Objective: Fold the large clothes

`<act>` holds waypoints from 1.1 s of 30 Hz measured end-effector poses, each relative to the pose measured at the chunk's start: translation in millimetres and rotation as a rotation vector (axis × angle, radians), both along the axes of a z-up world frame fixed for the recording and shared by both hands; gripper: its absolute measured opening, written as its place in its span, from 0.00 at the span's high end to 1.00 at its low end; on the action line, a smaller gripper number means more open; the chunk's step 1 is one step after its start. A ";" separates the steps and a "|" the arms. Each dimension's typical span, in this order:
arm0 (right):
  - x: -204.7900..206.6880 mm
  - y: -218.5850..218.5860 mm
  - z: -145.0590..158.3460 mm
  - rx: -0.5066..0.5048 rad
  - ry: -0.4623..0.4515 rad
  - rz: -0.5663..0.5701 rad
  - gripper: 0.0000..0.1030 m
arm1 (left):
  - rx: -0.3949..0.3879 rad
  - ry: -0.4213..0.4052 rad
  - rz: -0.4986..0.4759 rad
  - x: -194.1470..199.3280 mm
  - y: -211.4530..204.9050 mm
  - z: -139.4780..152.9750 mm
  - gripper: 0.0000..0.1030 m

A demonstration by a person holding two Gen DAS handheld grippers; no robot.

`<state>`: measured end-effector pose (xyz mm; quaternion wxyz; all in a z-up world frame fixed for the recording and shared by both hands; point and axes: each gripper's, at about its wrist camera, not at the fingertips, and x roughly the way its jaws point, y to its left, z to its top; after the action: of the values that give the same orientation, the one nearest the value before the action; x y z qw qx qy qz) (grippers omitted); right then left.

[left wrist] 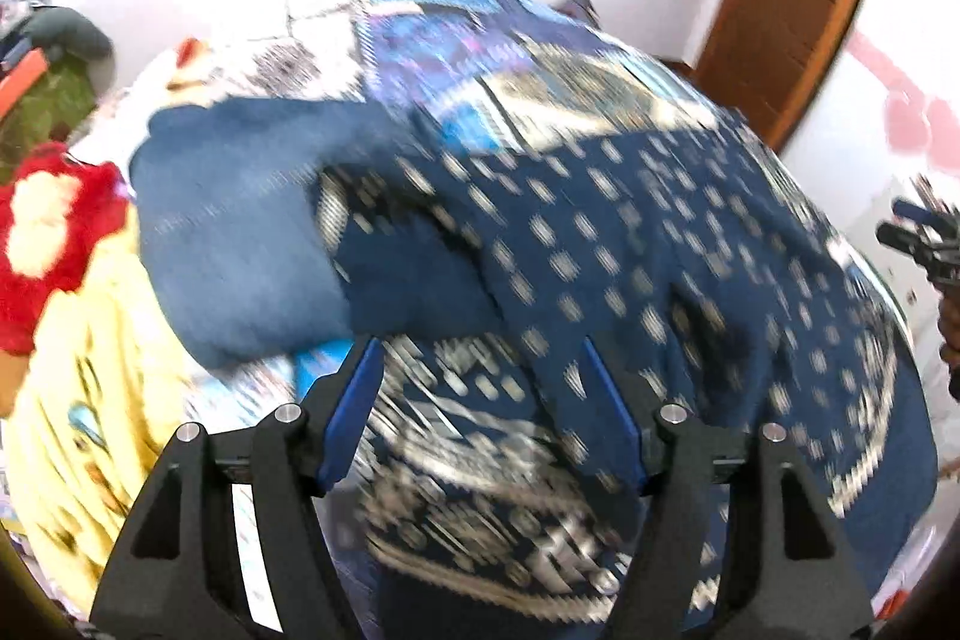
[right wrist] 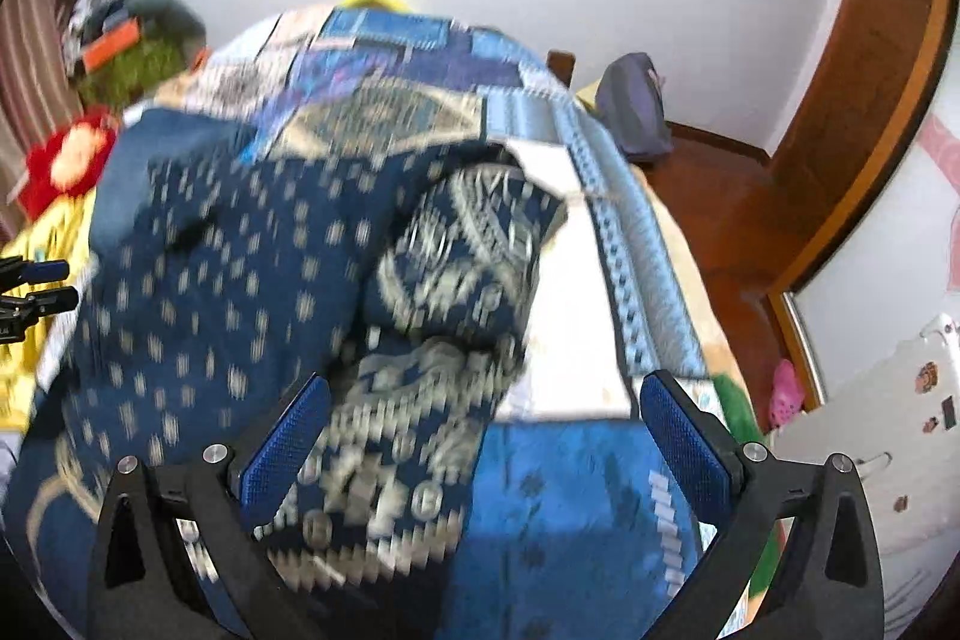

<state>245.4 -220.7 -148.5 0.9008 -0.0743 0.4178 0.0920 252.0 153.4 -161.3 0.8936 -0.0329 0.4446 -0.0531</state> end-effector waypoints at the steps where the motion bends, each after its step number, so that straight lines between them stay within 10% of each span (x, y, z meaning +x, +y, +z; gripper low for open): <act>1: 8.6 0.1 1.4 0.010 -0.002 -0.006 0.00 | 0.008 -0.002 0.025 10.2 8.4 1.4 0.35; 10: 86.0 1.8 -21.5 0.038 0.042 -0.019 0.00 | -0.082 0.084 0.190 83.8 73.0 -46.1 0.35; 17: 145.1 -10.0 -59.1 0.117 0.156 -0.063 0.00 | -0.206 0.153 0.163 130.6 88.6 -87.8 0.67; 24: 185.7 -4.9 -90.6 0.230 0.249 -0.044 0.09 | -0.305 0.150 0.192 142.6 97.7 -105.9 0.67; 27: 190.7 1.7 -91.7 0.248 0.214 -0.067 0.27 | -0.354 0.126 0.214 137.0 103.0 -108.9 0.68; 29: 194.8 11.3 -87.0 0.267 0.218 -0.025 0.67 | -0.338 0.132 0.241 135.0 105.4 -109.0 0.84; 33: 197.9 35.2 -72.3 0.209 0.199 0.027 0.88 | -0.350 0.130 0.264 133.7 108.4 -96.9 0.96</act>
<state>443.3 -185.5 -220.8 0.8565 0.0238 0.4921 0.1538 385.7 261.8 -258.2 0.8429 -0.2485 0.4772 -0.0100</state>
